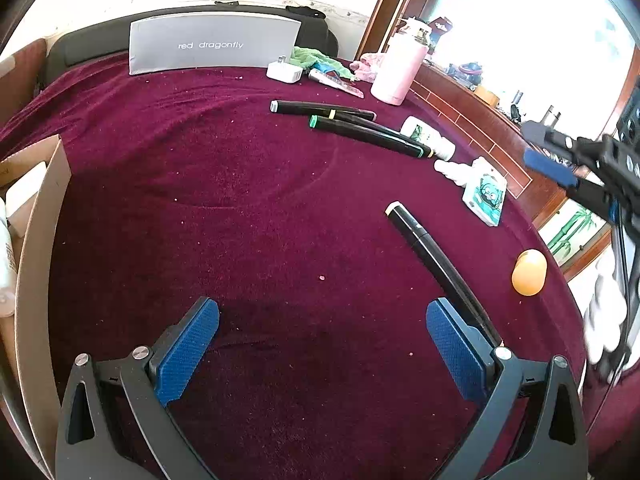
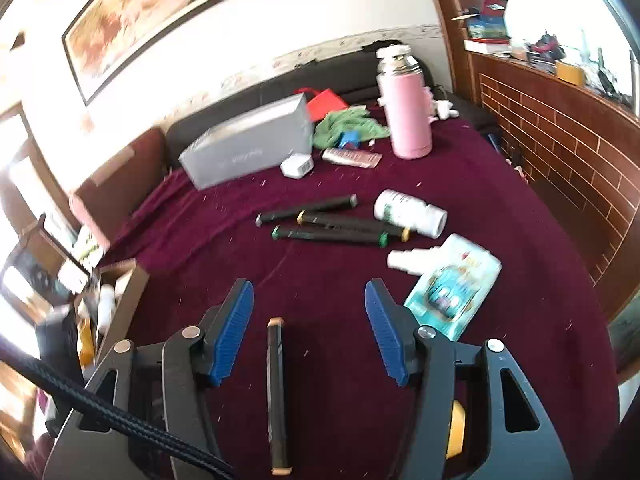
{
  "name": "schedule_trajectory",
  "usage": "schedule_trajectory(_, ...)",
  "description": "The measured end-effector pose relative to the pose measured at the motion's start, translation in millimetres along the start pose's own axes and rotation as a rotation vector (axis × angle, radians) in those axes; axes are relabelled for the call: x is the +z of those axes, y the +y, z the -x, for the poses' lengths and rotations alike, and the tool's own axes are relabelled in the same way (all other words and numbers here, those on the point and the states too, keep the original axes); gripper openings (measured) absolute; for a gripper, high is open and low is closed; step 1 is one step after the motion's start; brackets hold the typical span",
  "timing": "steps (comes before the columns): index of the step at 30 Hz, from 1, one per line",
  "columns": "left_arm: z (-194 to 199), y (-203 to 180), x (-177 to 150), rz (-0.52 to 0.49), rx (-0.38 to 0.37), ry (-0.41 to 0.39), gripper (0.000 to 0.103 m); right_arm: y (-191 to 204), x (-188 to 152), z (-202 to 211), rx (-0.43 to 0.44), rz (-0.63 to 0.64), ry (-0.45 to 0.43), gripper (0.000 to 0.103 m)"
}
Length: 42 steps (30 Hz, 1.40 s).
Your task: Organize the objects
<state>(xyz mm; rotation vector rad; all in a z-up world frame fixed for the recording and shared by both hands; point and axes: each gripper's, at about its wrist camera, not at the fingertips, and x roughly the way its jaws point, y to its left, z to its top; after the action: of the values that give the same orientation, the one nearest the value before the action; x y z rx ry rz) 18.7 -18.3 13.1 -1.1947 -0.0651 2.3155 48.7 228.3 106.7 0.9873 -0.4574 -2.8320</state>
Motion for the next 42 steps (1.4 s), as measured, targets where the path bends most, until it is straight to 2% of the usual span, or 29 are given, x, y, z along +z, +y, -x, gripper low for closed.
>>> schedule_trajectory(4,-0.9,-1.7,-0.1,-0.011,0.014,0.006,0.100,-16.2,20.7,-1.3,0.005,-0.050,-0.014,0.059)
schedule_trajectory(10,-1.6,-3.2,-0.7,-0.011,0.015,0.006,0.100,-16.9,47.5,-5.0,0.039,0.009,0.098,0.059)
schedule_trajectory(13,-0.1,-0.2,-0.8,0.006,-0.007,-0.003,0.100,-18.5,58.1,-6.9,0.040,0.024,0.127,0.060)
schedule_trajectory(15,1.2,1.4,-1.0,0.015,-0.017,-0.008,0.100,-23.3,67.6,-11.5,0.046,-0.003,0.134,0.060)
schedule_trajectory(19,2.8,2.7,-1.1,0.020,-0.022,-0.011,0.100,-38.9,84.5,-36.5,0.080,-0.102,0.239,0.064)
schedule_trajectory(25,3.6,3.2,-1.2,0.025,-0.028,-0.013,0.101,-47.1,96.5,-94.2,-0.061,-0.078,0.372,0.064)
schedule_trajectory(27,3.5,2.8,-1.0,0.026,-0.029,-0.014,0.101,-49.1,97.2,-113.7,-0.034,-0.104,0.423,0.064)
schedule_trajectory(29,3.6,2.3,-1.0,0.026,-0.029,-0.014,0.101,-43.9,94.6,-133.2,0.050,-0.130,0.484,0.064)
schedule_trajectory(33,3.6,2.1,-0.6,0.031,-0.034,-0.016,0.101,-20.1,92.9,-160.6,0.105,-0.079,0.519,0.064)
schedule_trajectory(36,3.5,2.6,-0.5,0.033,-0.038,-0.017,0.101,-15.8,85.6,-185.4,0.011,-0.073,0.557,0.063)
schedule_trajectory(37,3.7,3.1,-0.7,0.033,-0.039,-0.018,0.100,-15.7,82.6,-189.4,-0.005,-0.073,0.551,0.067)
schedule_trajectory(38,3.6,3.2,-0.7,0.034,-0.041,-0.018,0.101,-13.2,82.7,-188.9,-0.003,-0.068,0.535,0.069)
schedule_trajectory(41,3.4,3.9,-0.4,0.035,-0.043,-0.019,0.101,-10.9,56.1,-202.0,0.078,-0.151,0.692,0.071)
schedule_trajectory(42,3.3,4.1,-0.3,0.036,-0.044,-0.018,0.101,-5.5,50.3,-196.9,0.065,-0.123,0.667,0.072)
